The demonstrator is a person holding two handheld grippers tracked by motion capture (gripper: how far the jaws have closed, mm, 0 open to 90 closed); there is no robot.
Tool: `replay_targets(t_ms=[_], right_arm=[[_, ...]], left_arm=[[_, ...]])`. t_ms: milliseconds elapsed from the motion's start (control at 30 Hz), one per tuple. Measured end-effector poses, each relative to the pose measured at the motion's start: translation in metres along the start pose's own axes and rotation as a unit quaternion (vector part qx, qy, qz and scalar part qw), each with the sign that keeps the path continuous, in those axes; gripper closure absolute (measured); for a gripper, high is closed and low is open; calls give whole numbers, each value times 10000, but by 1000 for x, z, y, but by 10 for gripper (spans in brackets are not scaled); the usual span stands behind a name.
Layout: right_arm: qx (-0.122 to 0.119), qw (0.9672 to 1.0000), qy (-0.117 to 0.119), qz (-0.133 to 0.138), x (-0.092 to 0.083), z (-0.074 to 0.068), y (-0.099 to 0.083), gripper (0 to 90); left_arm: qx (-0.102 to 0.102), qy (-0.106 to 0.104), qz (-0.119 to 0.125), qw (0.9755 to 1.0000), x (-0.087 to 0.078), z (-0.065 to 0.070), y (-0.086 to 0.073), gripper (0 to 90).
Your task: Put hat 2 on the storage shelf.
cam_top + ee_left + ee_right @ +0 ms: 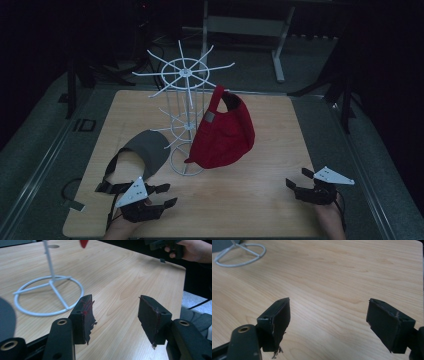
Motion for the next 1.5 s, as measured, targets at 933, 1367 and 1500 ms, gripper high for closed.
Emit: replay_targets(t_ms=[933, 1367, 1500], right_arm=[[286, 9995, -64, 78, 6, 7, -17, 193], [296, 9996, 16, 38, 9, 6, -19, 194], [275, 9996, 14, 19, 10, 6, -19, 194]], left_arm=[[-815, 2485, -502, 9639, -91, -52, -60, 288], [-1241, 2885, -945, 9447, -93, -86, -79, 232], [-1200, 2842, -1108, 9447, -86, -90, -79, 232]])
Point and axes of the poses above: each handheld gripper's, and its own axes: x roughly forward along the jaws, y roughly out of its top, z roughly to its right, the point moved 3 cm from there along x, roughly forward along the jaws, and after that the axes turned 4 degrees about x, right-handed, at the moved point
